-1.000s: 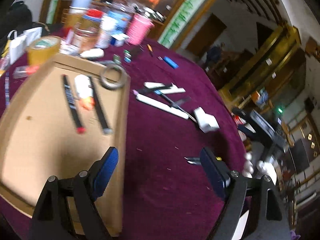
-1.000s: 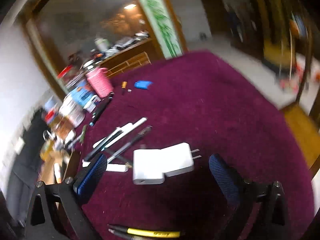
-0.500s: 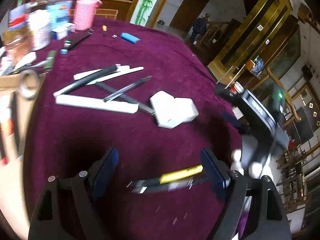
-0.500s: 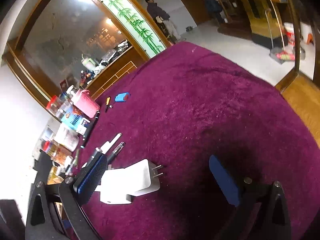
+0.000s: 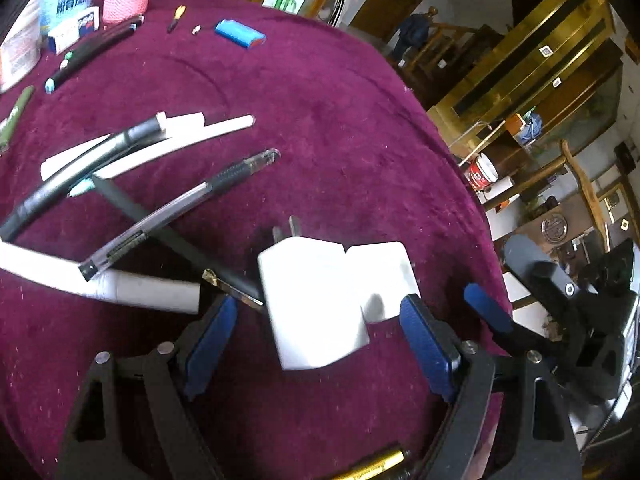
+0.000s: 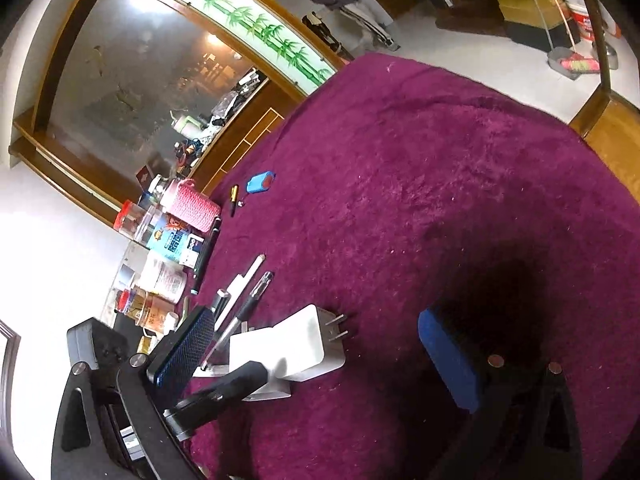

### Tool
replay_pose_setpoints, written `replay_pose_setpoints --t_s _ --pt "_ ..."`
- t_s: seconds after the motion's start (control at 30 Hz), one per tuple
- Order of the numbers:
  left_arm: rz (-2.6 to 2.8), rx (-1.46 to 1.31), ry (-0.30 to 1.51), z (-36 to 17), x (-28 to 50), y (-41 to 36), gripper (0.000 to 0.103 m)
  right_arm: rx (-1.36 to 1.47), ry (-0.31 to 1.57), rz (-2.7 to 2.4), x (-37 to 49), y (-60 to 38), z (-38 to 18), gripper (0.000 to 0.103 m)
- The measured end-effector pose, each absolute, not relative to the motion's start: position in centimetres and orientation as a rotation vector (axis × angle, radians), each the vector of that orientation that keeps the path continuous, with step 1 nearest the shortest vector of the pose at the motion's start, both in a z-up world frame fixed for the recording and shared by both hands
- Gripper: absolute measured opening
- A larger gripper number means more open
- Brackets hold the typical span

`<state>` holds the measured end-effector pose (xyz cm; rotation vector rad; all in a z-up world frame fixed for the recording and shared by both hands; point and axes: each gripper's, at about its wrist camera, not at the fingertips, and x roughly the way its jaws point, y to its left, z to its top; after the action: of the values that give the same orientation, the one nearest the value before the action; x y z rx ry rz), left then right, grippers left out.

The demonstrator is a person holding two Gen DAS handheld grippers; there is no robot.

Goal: Organize rigid objects
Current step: 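Move both tools to the white chargers and close the left gripper on one, then lift the charger with the left gripper while the right gripper grasps another white charger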

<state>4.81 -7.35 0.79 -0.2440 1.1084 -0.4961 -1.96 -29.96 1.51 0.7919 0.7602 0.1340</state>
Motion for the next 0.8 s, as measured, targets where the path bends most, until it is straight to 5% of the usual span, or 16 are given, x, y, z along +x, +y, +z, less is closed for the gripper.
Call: replay_pose_setpoints --t_s 0.03,0.1,0.17,0.8 --pt "-0.499 -0.224 1.106 0.8 4.8 -7.6 0.079 0.796 0.764 0.135 -1.9 -29.9 1.4 0.103" --pt "-0.494 -0.202 1.102 0.9 4.7 -7.8 0.052 0.800 0.766 0.135 -1.8 -29.9 1.3 0.103" --pt "-0.519 -0.233 1.106 0.7 5.0 -7.4 0.040 0.796 0.766 0.129 -1.8 -29.9 1.2 0.103" --pt "-0.530 -0.211 1.065 0.8 4.1 -7.0 0.037 0.763 0.817 0.082 -1.3 -29.9 0.2 0.102"
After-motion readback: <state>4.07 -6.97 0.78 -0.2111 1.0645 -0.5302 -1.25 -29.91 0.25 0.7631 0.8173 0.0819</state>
